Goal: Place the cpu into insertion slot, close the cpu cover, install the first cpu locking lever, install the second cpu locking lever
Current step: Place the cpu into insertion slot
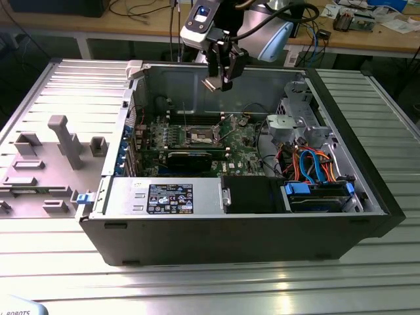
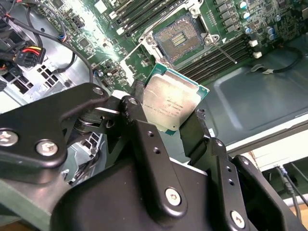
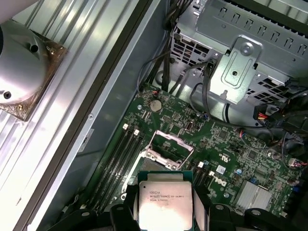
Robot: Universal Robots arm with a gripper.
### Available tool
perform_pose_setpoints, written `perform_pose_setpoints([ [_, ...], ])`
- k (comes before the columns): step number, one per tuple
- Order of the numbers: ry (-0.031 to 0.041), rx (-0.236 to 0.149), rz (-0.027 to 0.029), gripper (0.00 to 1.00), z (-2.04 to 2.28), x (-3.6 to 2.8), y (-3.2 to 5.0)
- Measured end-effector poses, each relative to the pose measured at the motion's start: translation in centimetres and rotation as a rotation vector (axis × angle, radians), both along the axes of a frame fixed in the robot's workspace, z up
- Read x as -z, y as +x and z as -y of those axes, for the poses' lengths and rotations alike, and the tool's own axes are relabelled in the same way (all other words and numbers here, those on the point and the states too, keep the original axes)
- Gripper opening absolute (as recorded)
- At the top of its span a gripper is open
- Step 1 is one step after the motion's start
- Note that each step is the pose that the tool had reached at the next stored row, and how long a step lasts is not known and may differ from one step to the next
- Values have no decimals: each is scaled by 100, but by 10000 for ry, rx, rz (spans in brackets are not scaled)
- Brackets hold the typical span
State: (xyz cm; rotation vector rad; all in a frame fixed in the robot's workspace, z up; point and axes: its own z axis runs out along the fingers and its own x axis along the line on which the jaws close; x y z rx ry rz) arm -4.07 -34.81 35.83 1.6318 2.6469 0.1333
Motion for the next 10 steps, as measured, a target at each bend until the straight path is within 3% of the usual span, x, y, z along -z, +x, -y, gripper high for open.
perform_pose_setpoints([
  [5,0,647,-1,54,0,2,0],
  [10,-1,665,0,54,0,3,0],
])
